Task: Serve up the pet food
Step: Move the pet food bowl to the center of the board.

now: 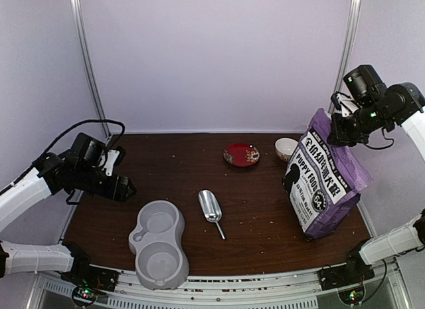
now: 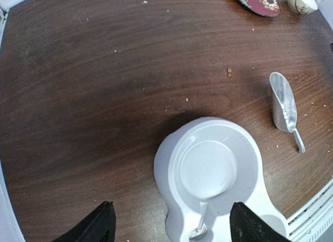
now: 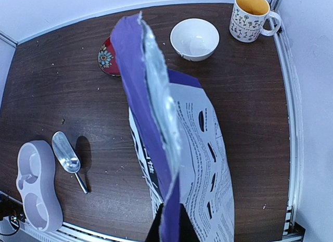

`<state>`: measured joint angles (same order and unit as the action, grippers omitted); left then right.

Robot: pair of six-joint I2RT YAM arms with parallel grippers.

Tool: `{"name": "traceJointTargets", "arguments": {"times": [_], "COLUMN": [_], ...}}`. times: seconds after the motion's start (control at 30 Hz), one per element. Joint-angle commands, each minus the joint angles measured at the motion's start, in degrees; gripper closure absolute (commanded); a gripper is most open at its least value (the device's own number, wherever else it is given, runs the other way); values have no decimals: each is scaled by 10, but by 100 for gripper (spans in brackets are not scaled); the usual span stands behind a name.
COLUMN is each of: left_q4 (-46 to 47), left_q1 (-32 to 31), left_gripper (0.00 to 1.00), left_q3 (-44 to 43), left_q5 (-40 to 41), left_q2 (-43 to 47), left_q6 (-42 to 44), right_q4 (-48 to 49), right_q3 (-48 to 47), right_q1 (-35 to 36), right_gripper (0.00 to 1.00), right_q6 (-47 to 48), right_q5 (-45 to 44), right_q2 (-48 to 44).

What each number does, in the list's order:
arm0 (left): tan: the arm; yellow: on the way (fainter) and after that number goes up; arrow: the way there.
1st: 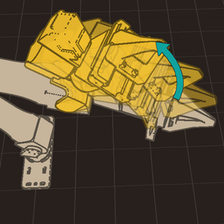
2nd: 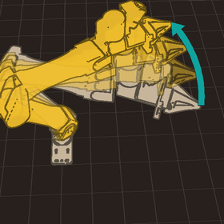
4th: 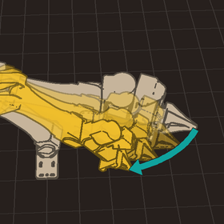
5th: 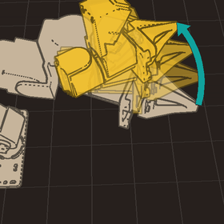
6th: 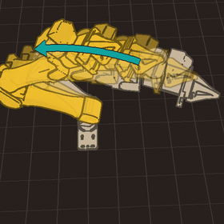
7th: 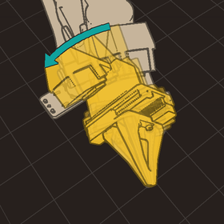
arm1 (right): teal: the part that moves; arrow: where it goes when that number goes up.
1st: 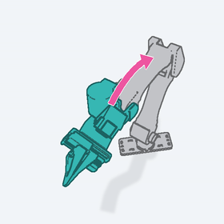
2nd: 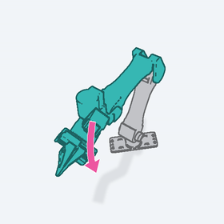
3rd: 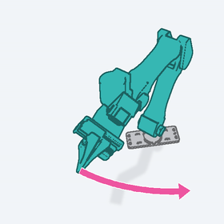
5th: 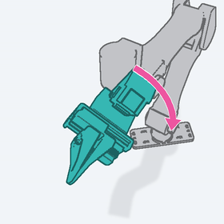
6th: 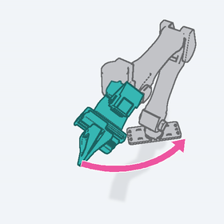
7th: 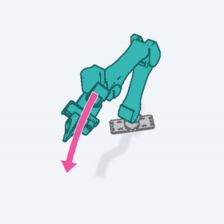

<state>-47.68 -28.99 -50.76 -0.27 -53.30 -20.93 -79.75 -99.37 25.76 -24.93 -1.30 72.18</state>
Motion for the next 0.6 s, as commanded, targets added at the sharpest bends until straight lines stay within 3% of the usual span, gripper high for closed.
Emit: {"name": "traceJointTargets", "arguments": {"times": [0.0, 0.57], "left_q4": [4, 111], "left_q1": [-8, -48], "left_gripper": [23, 43], "left_q3": [17, 106], "left_q5": [-12, -17], "left_q2": [-38, -169], "left_q6": [-66, -167], "right_q4": [128, 153], "right_q3": [-7, 45], "right_q1": [4, 5], "right_gripper": [100, 100], "right_q6": [-8, 13], "right_q5": [-15, -10], "right_q2": [-52, -86]}}
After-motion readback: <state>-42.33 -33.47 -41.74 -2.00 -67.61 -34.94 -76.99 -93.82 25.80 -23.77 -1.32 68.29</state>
